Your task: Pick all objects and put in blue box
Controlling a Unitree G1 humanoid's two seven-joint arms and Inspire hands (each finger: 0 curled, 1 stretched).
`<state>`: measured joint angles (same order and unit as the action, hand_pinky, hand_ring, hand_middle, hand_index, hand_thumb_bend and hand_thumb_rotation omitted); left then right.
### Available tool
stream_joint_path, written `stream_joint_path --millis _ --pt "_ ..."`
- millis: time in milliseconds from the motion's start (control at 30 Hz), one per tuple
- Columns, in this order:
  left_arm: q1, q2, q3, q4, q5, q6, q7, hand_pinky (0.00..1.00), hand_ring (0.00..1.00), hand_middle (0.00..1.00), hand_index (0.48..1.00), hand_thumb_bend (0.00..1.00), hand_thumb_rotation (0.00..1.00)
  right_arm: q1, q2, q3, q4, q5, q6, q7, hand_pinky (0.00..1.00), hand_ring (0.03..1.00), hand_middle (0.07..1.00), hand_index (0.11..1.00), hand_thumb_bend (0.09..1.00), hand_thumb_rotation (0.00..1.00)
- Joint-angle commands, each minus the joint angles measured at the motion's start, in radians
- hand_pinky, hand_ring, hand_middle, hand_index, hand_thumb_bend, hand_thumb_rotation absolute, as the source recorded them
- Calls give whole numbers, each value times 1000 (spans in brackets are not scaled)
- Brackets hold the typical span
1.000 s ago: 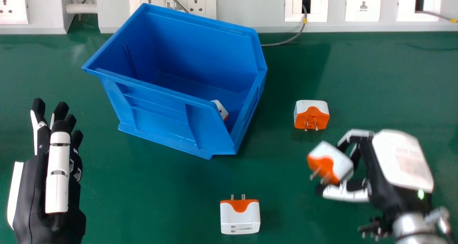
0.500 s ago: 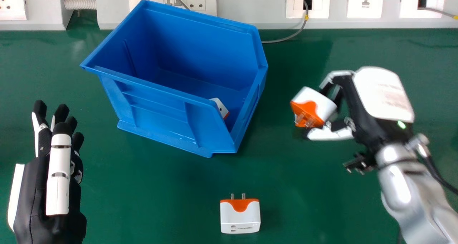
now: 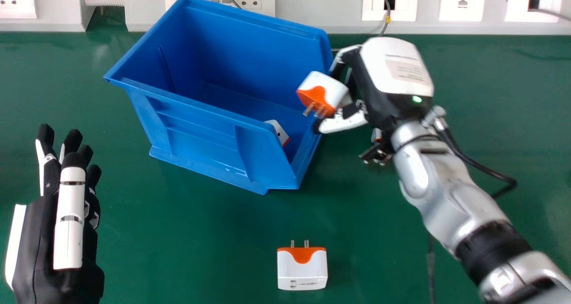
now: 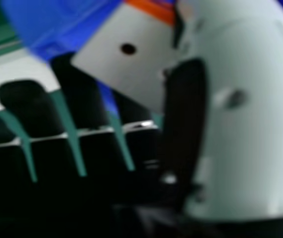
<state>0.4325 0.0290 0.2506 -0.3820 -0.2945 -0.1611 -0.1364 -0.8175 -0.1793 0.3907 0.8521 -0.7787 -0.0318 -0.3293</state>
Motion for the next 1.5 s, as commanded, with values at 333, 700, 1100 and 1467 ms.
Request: stream_joint_path --millis 333,700,1100,1467 --pt "33 2 5 -33 4 -20 -2 1000 1000 1000 966 206 884 -228 115 45 222 47 55 22 272 364 441 483 482 147" --pt "70 -10 -7 -65 44 -21 15 1000 1000 1000 973 208 922 -313 159 112 338 29 82 -40 263 360 462 486 483 142" --pt "82 -34 -16 -64 53 -28 23 1000 1000 1000 979 199 956 -342 179 80 356 97 36 -79 207 294 430 509 494 72" --pt "91 -42 -27 -60 60 -36 24 1000 1000 1000 975 177 972 -324 169 88 342 111 20 -37 433 567 657 663 477 695"
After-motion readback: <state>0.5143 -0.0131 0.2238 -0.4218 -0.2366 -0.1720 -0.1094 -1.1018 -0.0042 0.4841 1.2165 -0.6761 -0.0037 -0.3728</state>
